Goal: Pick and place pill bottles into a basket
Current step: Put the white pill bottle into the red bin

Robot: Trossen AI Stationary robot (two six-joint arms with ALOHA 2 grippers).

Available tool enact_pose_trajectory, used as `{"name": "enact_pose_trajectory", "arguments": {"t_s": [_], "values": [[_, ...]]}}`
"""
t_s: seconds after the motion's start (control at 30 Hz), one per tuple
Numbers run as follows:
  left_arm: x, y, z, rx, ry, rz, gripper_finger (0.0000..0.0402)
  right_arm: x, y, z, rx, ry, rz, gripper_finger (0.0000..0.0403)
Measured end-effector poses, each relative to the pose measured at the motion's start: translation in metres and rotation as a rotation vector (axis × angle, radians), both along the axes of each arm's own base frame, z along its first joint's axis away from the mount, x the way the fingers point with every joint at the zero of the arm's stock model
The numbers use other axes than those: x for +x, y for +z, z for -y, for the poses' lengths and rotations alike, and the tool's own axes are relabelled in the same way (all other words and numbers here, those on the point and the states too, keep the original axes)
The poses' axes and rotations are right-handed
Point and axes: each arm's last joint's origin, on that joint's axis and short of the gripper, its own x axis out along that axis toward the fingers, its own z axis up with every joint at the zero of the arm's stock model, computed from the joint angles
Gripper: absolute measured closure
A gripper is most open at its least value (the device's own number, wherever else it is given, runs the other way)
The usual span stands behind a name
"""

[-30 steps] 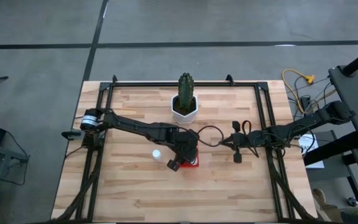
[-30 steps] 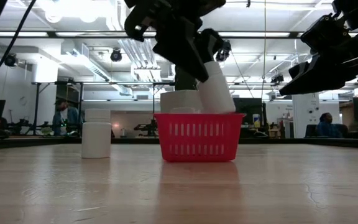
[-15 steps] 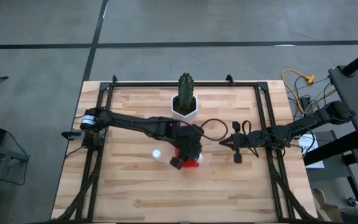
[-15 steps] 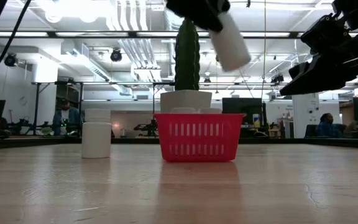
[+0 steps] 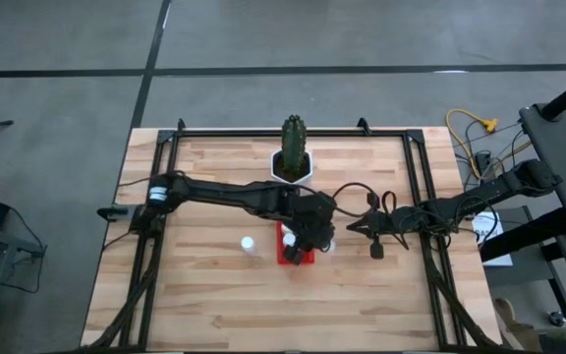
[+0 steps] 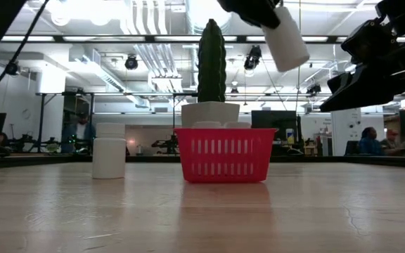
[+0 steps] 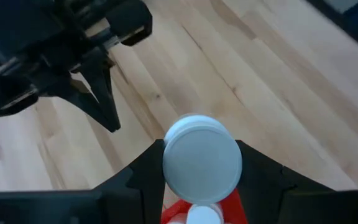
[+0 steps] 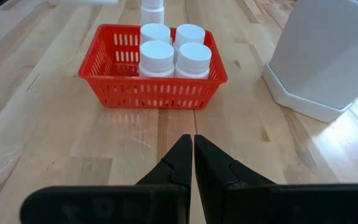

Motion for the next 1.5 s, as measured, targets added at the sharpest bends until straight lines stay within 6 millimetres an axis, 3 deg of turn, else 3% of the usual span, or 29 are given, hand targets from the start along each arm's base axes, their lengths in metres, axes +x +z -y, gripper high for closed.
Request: {"name": "enact_pose_trajectory", "arguments": {"t_s": [0.13,0.47,1.5], "values": [[0.007,0.001,0.001,0.008,-0.005,-0.032,0.0260,0.000,-0.001,0.000,-0.002,0.000,-0.005,0.0394],[-0.003,-0.003,0.006,0.004,0.004,-0.144,0.0260,-0.002,-0.004,0.001,-0.007,-0.003,-0.039,0.0394],[-0.004,-0.059,0.008,0.035,-0.005,-0.287,0.0260,-0.002,-0.005,0.001,0.006,-0.012,-0.048,0.0394]]}}
